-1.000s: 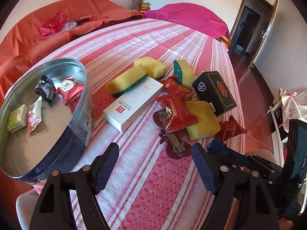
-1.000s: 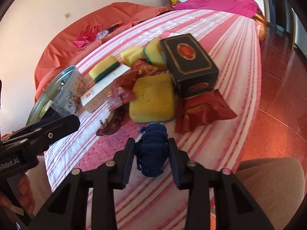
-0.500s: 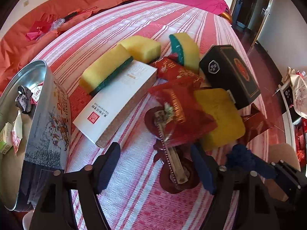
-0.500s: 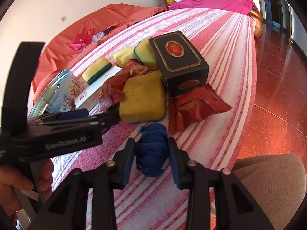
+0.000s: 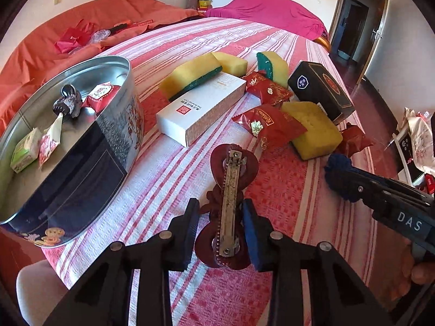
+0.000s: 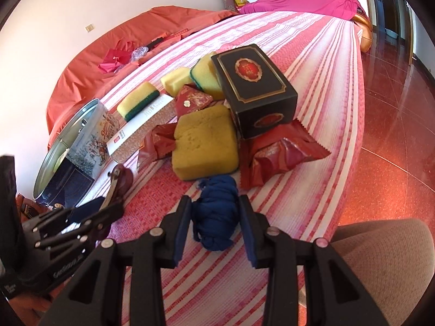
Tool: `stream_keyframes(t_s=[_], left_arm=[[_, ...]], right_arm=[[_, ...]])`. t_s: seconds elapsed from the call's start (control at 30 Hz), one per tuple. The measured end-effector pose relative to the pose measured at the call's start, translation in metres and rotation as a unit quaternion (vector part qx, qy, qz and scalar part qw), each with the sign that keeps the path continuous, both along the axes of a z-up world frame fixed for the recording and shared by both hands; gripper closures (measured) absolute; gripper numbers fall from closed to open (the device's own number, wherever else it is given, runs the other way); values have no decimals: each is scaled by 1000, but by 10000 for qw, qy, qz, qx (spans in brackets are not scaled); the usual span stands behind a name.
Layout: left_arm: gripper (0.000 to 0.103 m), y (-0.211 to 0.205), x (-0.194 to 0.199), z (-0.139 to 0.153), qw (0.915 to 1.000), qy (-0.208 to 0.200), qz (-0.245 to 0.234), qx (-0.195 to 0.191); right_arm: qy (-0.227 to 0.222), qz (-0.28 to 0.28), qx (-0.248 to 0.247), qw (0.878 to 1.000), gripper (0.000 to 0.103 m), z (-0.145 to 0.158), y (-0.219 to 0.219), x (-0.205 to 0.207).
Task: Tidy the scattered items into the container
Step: 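Grasp the brown hair clip with the left gripper while the right gripper grasps the blue knitted item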
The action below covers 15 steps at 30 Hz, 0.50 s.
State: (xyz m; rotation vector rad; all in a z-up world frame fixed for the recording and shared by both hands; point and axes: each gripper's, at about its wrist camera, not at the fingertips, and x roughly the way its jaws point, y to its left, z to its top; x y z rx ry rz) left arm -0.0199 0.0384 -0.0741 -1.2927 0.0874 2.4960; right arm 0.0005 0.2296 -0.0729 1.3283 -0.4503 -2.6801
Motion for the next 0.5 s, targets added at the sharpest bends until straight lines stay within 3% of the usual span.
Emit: stream_keyframes(t_s=[0.07, 0.2, 0.37, 0.5], left_arm=[[67, 0, -3, 2, 9999, 3, 40, 96], [50, 9, -12, 6, 9998, 159, -79, 14], [50, 16, -10, -3, 9987, 316, -247, -309], [50, 10, -4, -4, 9982, 520, -270, -155]], right_arm=[[-11, 34, -84, 10000, 67, 0, 0, 1], [-1, 121, 82, 9999, 66, 1, -8, 1], [22, 169, 256, 9995, 65, 0, -12, 3], [43, 225, 402, 9989, 63, -1, -17, 5]])
